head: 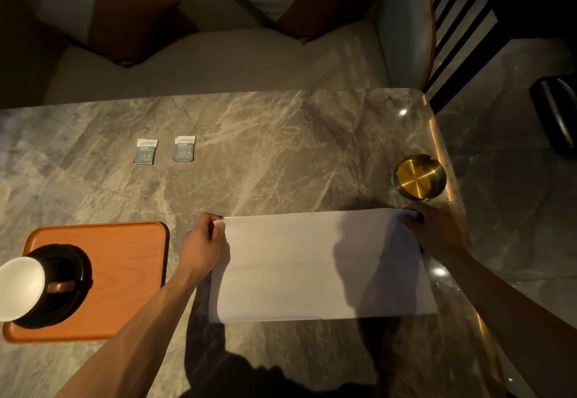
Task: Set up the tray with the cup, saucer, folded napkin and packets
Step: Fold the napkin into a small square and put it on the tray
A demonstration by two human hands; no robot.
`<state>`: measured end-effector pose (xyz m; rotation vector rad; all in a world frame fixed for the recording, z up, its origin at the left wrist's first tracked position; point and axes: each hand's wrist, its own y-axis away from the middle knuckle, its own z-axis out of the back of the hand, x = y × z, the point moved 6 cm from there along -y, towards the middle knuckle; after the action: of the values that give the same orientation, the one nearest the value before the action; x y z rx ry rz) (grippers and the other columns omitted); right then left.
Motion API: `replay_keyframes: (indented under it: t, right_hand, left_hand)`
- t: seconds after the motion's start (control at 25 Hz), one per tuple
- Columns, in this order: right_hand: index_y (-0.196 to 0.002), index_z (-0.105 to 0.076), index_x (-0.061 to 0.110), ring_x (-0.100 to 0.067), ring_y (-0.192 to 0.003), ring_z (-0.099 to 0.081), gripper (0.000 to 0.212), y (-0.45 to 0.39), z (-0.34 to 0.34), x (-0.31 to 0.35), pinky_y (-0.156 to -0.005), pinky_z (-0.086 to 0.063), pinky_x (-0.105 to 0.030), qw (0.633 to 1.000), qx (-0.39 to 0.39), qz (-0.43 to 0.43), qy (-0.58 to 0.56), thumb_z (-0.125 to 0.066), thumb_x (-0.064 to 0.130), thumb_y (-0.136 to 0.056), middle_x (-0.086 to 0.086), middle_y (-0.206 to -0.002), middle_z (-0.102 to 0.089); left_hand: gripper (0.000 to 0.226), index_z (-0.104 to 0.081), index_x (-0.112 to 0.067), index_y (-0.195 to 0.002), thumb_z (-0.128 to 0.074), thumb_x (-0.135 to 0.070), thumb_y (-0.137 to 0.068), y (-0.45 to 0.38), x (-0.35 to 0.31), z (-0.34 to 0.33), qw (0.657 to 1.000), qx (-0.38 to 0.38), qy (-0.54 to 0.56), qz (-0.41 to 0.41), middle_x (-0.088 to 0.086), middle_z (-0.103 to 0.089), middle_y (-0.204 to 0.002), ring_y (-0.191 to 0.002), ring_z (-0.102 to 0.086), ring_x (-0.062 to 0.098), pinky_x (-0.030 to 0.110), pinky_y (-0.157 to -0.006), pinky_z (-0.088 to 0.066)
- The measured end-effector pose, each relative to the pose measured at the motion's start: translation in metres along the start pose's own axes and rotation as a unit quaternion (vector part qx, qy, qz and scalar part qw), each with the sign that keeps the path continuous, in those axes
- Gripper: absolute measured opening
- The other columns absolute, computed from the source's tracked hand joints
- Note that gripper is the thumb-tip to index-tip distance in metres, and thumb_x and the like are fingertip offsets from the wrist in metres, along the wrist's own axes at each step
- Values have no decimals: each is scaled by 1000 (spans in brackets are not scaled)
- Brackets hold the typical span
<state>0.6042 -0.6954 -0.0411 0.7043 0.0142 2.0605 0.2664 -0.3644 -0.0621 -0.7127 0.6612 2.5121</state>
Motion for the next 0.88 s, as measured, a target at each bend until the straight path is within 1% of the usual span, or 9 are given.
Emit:
replay_keyframes:
  t: [0.12, 0.2, 0.28, 0.4, 0.56, 0.68, 0.72, 0.8, 0.88]
  right_hand:
    - [-100, -71, 2, -35, -93, -65, 20, -1, -5, -1, -84, -41, -27, 999, 13, -28, -19, -61, 19, -95, -20, -95, -71]
    - [-99, -71, 6, -34, -94, -65, 23, 0, -5, 1, -90, -47, -36, 999, 2, -33, 12, -59, 26, -96, -17, -96, -72]
    - [-100, -70, 9, -34, -93, -65, 25, 0, -4, 1, -91, -50, -44, 999, -5, -39, 29, -58, 31, -96, -15, -96, -71]
    - [-109, -65, 16, -34, -89, -65, 25, -1, -8, -2, -80, -52, -44, 996, 37, -86, 11, -58, 35, -94, -12, -97, -70]
    - [-108, -65, 20, -29, -84, -64, 25, 0, -6, -6, -70, -48, -37, 994, 24, -105, 17, -60, 38, -92, -7, -96, -69]
    - [-109, -63, 21, -28, -87, -63, 28, 2, -7, -10, -73, -51, -41, 993, 15, -116, 10, -62, 40, -89, -6, -101, -68]
    - [-114, -61, 20, -31, -93, -62, 33, 5, -6, -10, -78, -52, -45, 993, -3, -120, 15, -63, 40, -89, -8, -107, -66]
    - [-121, -57, 13, -37, -106, -58, 39, 16, -4, -6, -89, -49, -52, 988, -84, -92, 96, -61, 39, -91, -16, -117, -62]
    - [-125, -55, 11, -38, -113, -54, 43, 40, -12, 8, -93, -45, -53, 975, -147, -16, 166, -51, 42, -95, -18, -124, -59]
  left_hand:
    - [14, -50, -23, -100, -43, -34, -104, -1, -1, -1, 1000, -6, -21, 4, -8, -60, -78, -69, -57, 15, 28, -54, -38]
    - [16, -52, -21, -104, -43, -35, -104, -3, -1, -3, 999, -7, -34, 10, -4, -62, -83, -73, -58, 19, 31, -58, -40]
    - [20, -53, -17, -106, -43, -35, -104, -4, 0, -4, 999, -10, -39, 16, -2, -62, -85, -75, -59, 22, 33, -63, -43]
    - [21, -54, -15, -106, -46, -35, -103, -4, -1, -3, 999, -23, -44, 22, -1, -62, -82, -72, -57, 22, 34, -63, -43]
    - [21, -56, -13, -100, -52, -34, -101, -2, -2, -1, 997, -53, -41, 26, 1, -64, -81, -73, -61, 24, 34, -62, -44]
    - [21, -57, -10, -98, -56, -31, -99, -4, -1, 3, 996, -66, -37, 46, 8, -66, -88, -78, -63, 28, 37, -65, -48]
    - [22, -58, -10, -99, -57, -31, -98, -2, -1, 5, 995, -74, -44, 56, 9, -66, -92, -81, -62, 29, 40, -67, -50]
    - [23, -59, -9, -103, -57, -32, -97, 7, -4, 12, 989, -114, -70, 58, 10, -61, -102, -90, -59, 29, 44, -73, -51]
    - [25, -62, -11, -106, -54, -32, -97, 26, -17, 9, 982, -159, -98, -21, 11, -58, -107, -96, -55, 29, 45, -78, -49]
